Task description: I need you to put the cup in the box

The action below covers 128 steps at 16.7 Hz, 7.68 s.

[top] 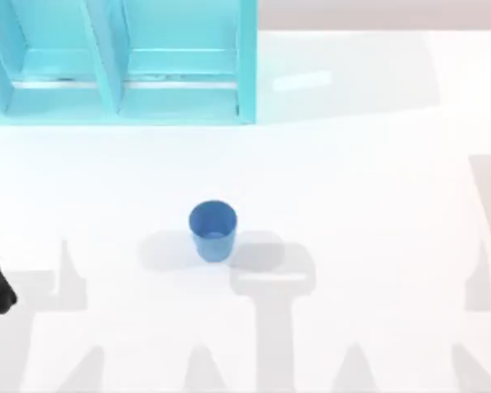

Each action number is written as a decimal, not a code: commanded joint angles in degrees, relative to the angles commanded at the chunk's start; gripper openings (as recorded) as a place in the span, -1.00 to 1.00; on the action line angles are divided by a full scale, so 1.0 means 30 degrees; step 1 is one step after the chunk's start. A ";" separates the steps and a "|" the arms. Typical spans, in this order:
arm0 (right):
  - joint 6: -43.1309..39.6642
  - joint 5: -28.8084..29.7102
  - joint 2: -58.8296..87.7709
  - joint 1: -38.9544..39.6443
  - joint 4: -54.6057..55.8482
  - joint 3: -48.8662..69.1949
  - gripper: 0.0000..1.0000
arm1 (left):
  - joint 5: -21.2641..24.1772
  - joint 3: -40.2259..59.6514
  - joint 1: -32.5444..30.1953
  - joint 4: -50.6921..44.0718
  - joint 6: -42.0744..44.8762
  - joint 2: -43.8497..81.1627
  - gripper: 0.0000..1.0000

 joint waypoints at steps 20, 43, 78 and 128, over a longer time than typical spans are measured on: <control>0.7860 0.1279 2.2954 0.7918 -1.4276 2.5011 1.00 | 0.0000 0.0000 0.0000 0.0000 0.0000 0.0000 1.00; 1.7630 0.3223 5.1280 1.7345 -3.1768 5.5405 1.00 | 0.0000 0.0000 0.0000 0.0000 0.0000 0.0000 1.00; 1.7070 0.3295 6.0101 1.6763 -3.3567 6.6055 -1.00 | 0.0000 0.0000 0.0000 0.0000 0.0000 0.0000 1.00; -0.6635 0.0164 3.3890 -0.6925 -2.3200 2.7855 -1.00 | 0.0000 0.0000 0.0000 0.0000 0.0000 0.0000 1.00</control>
